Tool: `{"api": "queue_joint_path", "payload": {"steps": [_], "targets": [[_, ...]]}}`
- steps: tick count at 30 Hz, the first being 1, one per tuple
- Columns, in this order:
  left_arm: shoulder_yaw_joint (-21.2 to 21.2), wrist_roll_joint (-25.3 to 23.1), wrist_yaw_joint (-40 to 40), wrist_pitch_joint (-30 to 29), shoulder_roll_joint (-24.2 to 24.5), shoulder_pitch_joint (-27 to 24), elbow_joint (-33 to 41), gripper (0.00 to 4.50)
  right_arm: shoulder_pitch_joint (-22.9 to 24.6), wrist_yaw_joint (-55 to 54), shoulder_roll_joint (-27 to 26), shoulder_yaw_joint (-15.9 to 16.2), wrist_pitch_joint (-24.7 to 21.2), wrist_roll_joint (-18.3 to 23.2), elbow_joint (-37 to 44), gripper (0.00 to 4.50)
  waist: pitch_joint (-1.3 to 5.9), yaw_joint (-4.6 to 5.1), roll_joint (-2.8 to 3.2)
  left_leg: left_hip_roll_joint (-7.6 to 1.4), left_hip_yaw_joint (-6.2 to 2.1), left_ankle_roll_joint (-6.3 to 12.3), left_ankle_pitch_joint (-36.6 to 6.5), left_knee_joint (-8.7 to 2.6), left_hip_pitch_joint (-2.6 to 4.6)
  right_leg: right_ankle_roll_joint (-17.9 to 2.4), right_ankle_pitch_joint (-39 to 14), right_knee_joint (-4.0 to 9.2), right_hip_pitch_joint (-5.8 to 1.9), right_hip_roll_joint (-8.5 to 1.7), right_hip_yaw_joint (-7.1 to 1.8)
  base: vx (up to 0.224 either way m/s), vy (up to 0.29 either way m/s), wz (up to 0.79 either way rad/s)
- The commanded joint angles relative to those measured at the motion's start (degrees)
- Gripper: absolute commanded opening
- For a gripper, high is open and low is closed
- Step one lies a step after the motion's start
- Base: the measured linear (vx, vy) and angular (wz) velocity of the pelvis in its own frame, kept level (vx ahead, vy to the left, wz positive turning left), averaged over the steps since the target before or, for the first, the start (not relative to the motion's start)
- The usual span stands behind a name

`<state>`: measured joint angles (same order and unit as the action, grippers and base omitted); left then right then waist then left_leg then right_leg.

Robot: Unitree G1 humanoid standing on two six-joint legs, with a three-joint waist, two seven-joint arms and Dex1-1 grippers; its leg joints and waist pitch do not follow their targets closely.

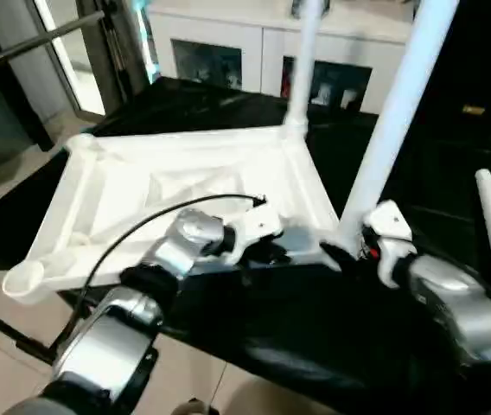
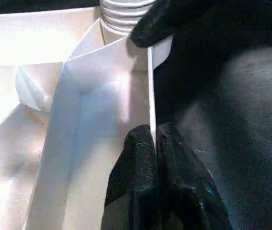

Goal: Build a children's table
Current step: Rotate leg to tighten

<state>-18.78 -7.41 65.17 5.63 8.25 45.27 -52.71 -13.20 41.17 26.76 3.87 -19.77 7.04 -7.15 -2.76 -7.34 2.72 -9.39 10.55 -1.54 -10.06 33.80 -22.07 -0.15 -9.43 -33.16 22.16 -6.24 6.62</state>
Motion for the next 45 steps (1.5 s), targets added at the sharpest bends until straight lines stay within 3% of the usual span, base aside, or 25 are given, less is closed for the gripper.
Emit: {"api": "queue_joint_path", "payload": {"steps": [1, 5, 7, 9, 11, 19, 22, 26, 28, 32, 34, 35, 36, 41, 45], "targets": [[-0.90, 1.40, 3.18, 2.10, -0.25, 0.18, 2.72, 0.00, 0.75, 3.38, 0.74, 1.71, -0.31, 1.36, 2.02, 3.48, 3.78, -0.14, -0.64, -4.55, -1.70, 3.72, -14.91, -4.31, 1.13, -13.39, -11.90, 3.55, -2.78, -4.42, -3.44, 0.000, 0.000, 0.00], [-0.75, 2.23, 7.13, 1.98, 2.00, -0.91, 4.80, 0.00, 2.86, 8.49, 4.01, 1.18, -0.95, 3.76, 5.12, 3.48, 3.81, -0.45, -0.55, -4.72, -1.70, 3.96, -14.98, -4.34, 1.08, -13.13, -12.22, 3.55, -2.84, -4.48, -3.53, 0.000, 0.000, 0.00], [-0.65, 2.30, 7.84, 2.06, 2.46, -1.11, 5.04, 0.00, 3.19, 9.32, 4.28, 0.90, -1.17, 4.33, 5.63, 3.22, 3.75, -0.74, -0.38, -4.75, -1.74, 3.54, -15.30, -4.39, 1.19, -13.15, -12.61, 3.56, -2.62, -4.42, -3.50, 0.000, 0.000, 0.00], [-0.60, 2.32, 8.34, 2.15, 2.81, -1.24, 5.12, 0.00, 3.29, 9.65, 4.26, 0.88, -1.42, 4.74, 5.99, 3.22, 3.74, -0.78, -0.36, -4.72, -1.76, 3.06, -15.68, -4.43, 1.19, -12.99, -13.47, 3.62, -2.58, -4.47, -3.49, 0.000, 0.000, 0.00], [-0.62, 2.43, 8.48, 2.03, 2.90, -1.39, 5.35, 0.00, 3.41, 9.77, 4.00, 1.10, -1.54, 5.02, 6.26, 2.88, 3.74, -0.81, -0.38, -4.70, -1.77, 2.56, -16.04, -4.45, 1.28, -12.93, -13.74, 3.66, -2.51, -4.47, -3.52, 0.000, 0.000, 0.00], [0.18, 2.70, 6.22, 0.99, 1.63, -1.14, 4.67, 0.00, 3.76, 8.33, 1.45, 1.15, -2.60, 6.32, 6.37, 2.72, 3.78, -0.80, -0.46, -4.62, -1.78, 2.70, -15.15, -4.43, 1.13, -12.99, -12.81, 3.55, -2.57, -4.49, -3.48, 0.000, 0.000, 0.00], [1.61, 1.15, -2.32, -2.37, -1.02, 1.16, 1.54, 0.00, 2.26, -1.06, -3.80, -0.48, -4.66, 4.46, 3.18, 2.72, 3.63, -0.53, -0.30, -4.55, -1.79, 1.48, -16.92, -4.58, 1.47, -12.69, -15.19, 3.93, -2.14, -4.36, -3.48, 0.000, 0.000, 0.00], [2.40, -0.01, -10.29, -5.44, -3.87, 3.50, -1.05, 0.00, -0.18, -11.83, -9.25, -1.58, -5.93, 1.14, -1.25, 2.72, 3.50, 0.00, -0.27, -4.19, -2.15, -0.89, -18.99, -4.83, 1.47, -10.59, -19.82, 4.46, -2.16, -4.49, -3.30, 0.000, 0.000, 0.00], [2.64, -0.75, -15.16, -7.25, -5.61, 4.91, -2.63, 0.00, -2.02, -17.89, -12.47, -2.42, -7.62, -0.23, -3.91, 2.72, 3.46, 0.03, -0.18, -4.10, -2.08, -0.88, -19.47, -4.78, 1.63, -10.10, -20.32, 4.74, -2.04, -4.49, -3.38, 0.000, 0.000, 0.00], [2.39, -1.03, -17.48, -7.90, -7.93, 5.77, -3.32, 0.00, -4.70, -23.69, -16.64, -3.19, -8.83, -1.11, -7.06, 2.72, 3.62, 0.61, -0.02, -3.91, -2.15, -0.87, -18.81, -4.79, 1.42, -10.17, -19.08, 4.65, -2.14, -4.39, -3.28, 0.000, 0.000, 0.00], [2.09, -1.03, -17.43, -7.84, -8.90, 5.82, -3.20, 0.00, -5.63, -24.98, -18.17, -3.28, -8.60, -1.00, -8.18, 2.72, 3.60, 0.77, 0.08, -3.98, -2.14, -0.79, -18.89, -4.84, 1.46, -10.14, -18.50, 4.67, -2.10, -4.35, -3.31, 0.000, 0.000, 0.00], [1.71, -1.00, -16.83, -7.60, -9.57, 5.66, -2.84, 0.00, -6.10, -24.56, -19.18, -3.26, -8.23, -0.21, -8.63, 3.28, 3.72, 0.84, 0.13, -4.00, -2.11, -0.45, -18.84, -4.86, 1.38, -10.18, -17.28, 4.55, -2.28, -4.31, -3.30, 0.000, 0.000, 0.00], [1.47, -0.92, -16.03, -7.44, -9.75, 5.43, -2.46, 0.00, -6.18, -23.99, -19.49, -3.27, -8.05, 0.34, -8.58, 3.42, 3.68, 0.88, 0.11, -4.01, -2.09, -0.29, -18.84, -4.86, 1.34, -10.20, -16.99, 4.55, -2.28, -4.32, -3.32, 0.000, 0.000, 0.00], [1.22, -0.17, -12.46, -6.38, -9.09, 4.51, -1.38, 0.00, -5.79, -22.17, -18.48, -2.37, -7.94, -0.23, -7.07, 3.70, 3.71, 0.95, 0.23, -4.02, -2.05, 0.33, -18.18, -4.86, 1.22, -10.48, -15.67, 4.37, -2.44, -4.33, -3.33, 0.000, 0.000, 0.00], [0.32, 1.30, -2.34, -2.50, -3.86, 1.45, 1.92, 0.00, -3.22, -10.87, -10.72, 0.15, -6.40, 0.20, -2.19, 3.70, 3.85, 0.74, 0.15, -4.17, -1.98, 1.51, -16.73, -4.73, 1.02, -10.73, -13.00, 4.02, -2.82, -4.37, -3.45, 0.000, 0.000, 0.00]]}}
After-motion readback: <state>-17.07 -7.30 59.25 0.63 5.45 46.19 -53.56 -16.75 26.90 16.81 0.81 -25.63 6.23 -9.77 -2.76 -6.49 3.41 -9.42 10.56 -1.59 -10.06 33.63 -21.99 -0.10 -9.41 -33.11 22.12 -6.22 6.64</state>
